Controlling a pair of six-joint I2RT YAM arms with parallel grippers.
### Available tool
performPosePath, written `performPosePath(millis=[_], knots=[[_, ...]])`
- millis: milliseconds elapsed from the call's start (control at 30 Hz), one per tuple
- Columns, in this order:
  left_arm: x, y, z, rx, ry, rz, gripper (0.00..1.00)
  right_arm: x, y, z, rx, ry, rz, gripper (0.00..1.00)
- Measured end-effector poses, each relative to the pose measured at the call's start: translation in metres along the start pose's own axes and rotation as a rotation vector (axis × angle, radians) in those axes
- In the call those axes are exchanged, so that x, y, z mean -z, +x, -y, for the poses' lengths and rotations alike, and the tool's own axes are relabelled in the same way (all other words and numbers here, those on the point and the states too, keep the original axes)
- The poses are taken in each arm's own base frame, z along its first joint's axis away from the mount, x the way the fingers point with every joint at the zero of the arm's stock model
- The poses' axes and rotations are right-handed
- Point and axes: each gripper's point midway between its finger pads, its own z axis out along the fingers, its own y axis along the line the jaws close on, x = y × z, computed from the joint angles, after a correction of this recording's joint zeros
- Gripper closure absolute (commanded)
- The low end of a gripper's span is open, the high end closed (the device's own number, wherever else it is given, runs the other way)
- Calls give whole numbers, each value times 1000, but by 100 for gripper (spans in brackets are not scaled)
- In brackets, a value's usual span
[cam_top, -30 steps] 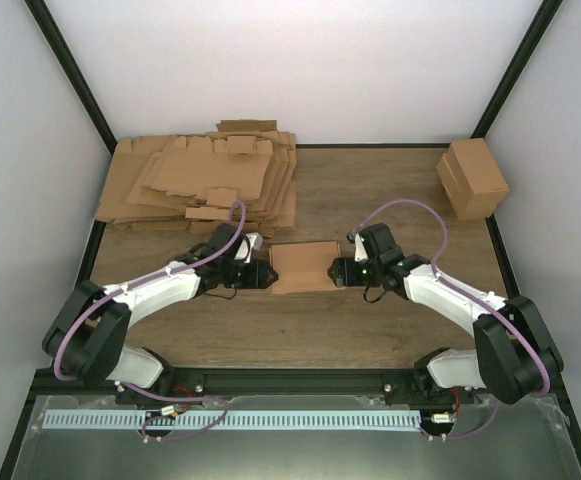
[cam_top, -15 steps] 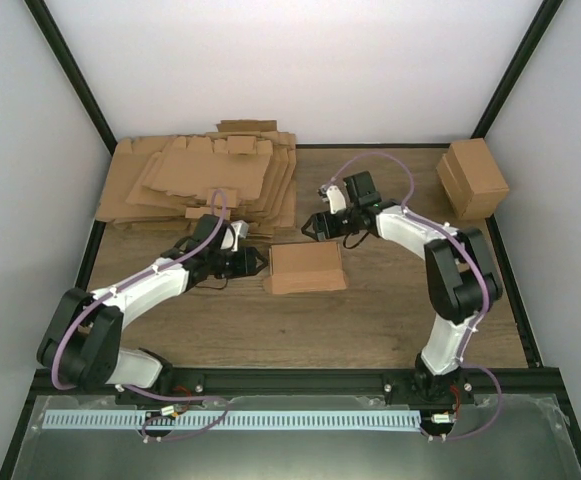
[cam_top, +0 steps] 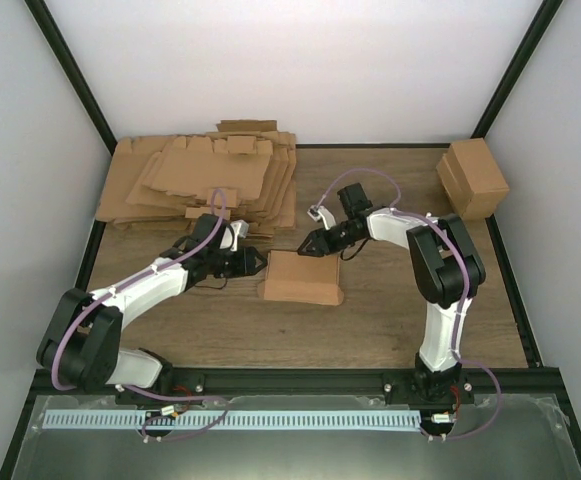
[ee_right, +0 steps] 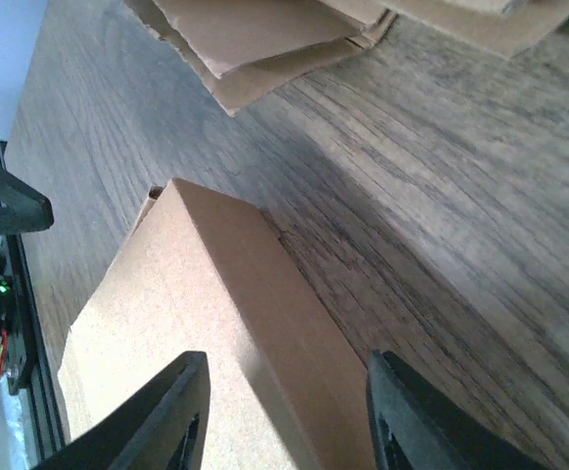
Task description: Fold the paper box
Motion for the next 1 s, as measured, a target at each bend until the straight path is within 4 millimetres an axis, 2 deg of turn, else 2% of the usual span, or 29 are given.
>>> performPosePath(millis=[100,533,700,800,933,1000], knots=[[0,0,0,-2,0,0,52,0,3,-1,-6,-5,-8,59],[2,-4,0,-12,-4,3,53,-5,7,6,-21,4,-24,61],[8,-9,1,-11,-8,13,53,-7,2,10,-22,13,-21,68],[17,-18,10,-26,-3,37,53,-7,-8,22,-27,49,7,69],[31,-33,25,-50,17,85,53,-9,-5,51,-93,96,8,69],[35,-37,30,-57,25,100,53,-6,-10,56,-101,100,21,69]])
